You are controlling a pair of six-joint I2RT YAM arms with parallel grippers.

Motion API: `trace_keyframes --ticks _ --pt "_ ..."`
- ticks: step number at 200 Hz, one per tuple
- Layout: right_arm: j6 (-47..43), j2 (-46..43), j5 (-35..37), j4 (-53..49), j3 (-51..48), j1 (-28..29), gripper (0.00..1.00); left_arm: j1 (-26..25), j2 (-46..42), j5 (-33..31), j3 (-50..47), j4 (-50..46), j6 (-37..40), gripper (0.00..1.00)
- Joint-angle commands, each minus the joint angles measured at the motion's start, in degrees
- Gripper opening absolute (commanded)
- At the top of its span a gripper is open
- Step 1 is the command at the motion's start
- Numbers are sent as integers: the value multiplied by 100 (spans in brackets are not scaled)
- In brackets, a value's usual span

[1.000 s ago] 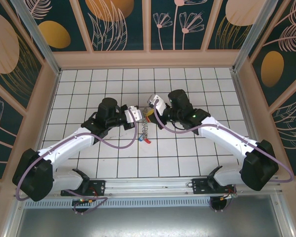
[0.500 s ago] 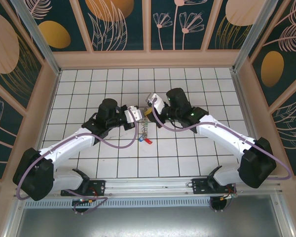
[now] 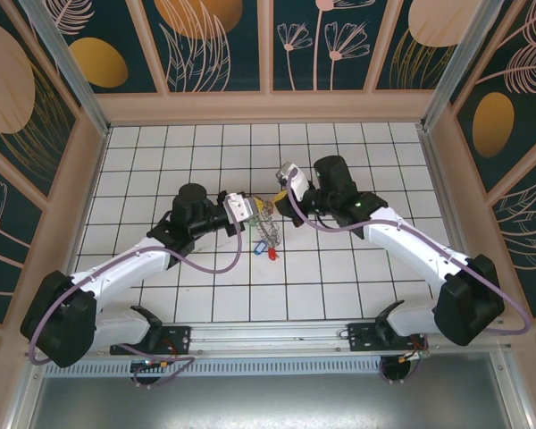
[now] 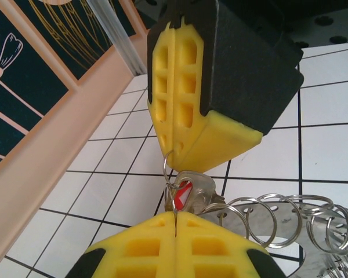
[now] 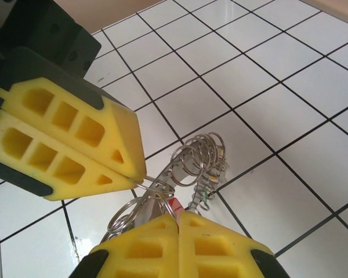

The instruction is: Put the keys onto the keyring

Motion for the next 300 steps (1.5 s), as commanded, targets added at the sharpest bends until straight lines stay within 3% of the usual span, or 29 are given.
trace_keyframes --ticks 1,73,183,212,239,300 --pt "227 -130 -79 159 -112 -148 0 -17 -126 419 -99 708 -320 0" --pt "806 -52 -1804 397 -289 -421 0 -17 90 618 -207 1392 -796 0" --pt "1060 203 -2050 216 -195 -782 0 -14 270 838 -339 1921 -1082 0" --pt "1042 191 -2171 258 -186 -782 12 -11 257 868 -335 1910 -1079 0" --pt "1003 143 -2047 235 -164 -791 14 -15 243 882 -335 1905 -1082 0" --pt "657 -2 -1795 120 -144 -835 29 -9 252 890 -337 1910 -1071 0"
